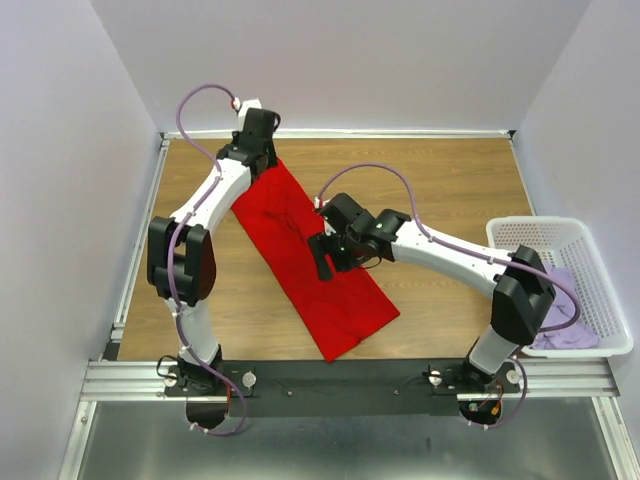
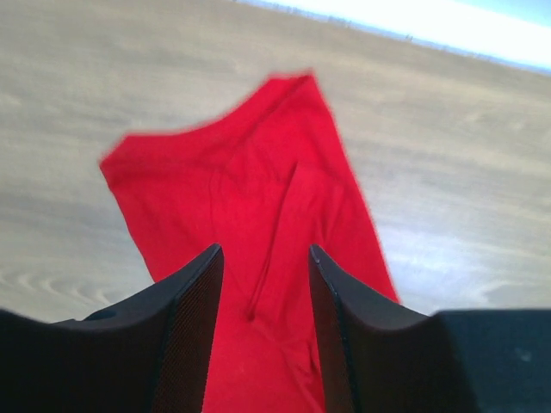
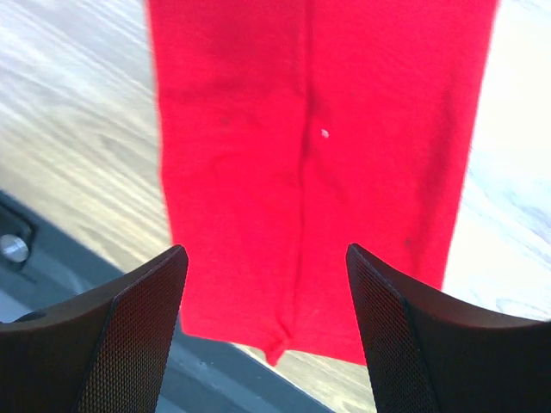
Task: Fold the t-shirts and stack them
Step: Fold the tshirt
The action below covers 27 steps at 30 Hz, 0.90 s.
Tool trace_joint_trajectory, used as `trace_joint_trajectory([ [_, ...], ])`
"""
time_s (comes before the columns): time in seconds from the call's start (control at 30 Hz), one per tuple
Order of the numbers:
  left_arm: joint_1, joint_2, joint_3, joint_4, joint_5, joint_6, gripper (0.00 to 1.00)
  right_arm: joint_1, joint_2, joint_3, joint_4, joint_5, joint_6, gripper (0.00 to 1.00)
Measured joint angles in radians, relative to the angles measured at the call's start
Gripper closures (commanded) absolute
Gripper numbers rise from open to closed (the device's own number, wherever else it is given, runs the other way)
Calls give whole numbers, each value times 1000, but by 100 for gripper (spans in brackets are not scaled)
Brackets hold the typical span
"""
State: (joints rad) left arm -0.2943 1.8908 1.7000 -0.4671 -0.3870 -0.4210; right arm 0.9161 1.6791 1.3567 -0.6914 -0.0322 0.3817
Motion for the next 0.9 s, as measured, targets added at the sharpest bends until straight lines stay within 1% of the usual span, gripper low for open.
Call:
trace_joint_trajectory([
  [0.1,5,16,-111,10,22,-29,51,-2,-2,-27,-7,26,10,19],
  [0.23,29,65,-201,11,61,-51,53,-2,-18,-55,-11,51,19,19],
  [0.3,54,101,-214,10,77,-56,54,-2,-30,-66,-11,61,26,19],
  [0.47,87,200,-175,16,109,-51,54,-4,-52,-108,-11,78,48,19],
  [0.73,76,334,14,12,147,-15,53,-16,-52,-121,-14,106,71,19],
  [0.8,64,372,80,5,159,-7,53,-26,-50,-121,-13,112,74,19],
  [0.9,35,464,229,-5,196,8,53,-48,-35,-121,-13,125,79,19],
])
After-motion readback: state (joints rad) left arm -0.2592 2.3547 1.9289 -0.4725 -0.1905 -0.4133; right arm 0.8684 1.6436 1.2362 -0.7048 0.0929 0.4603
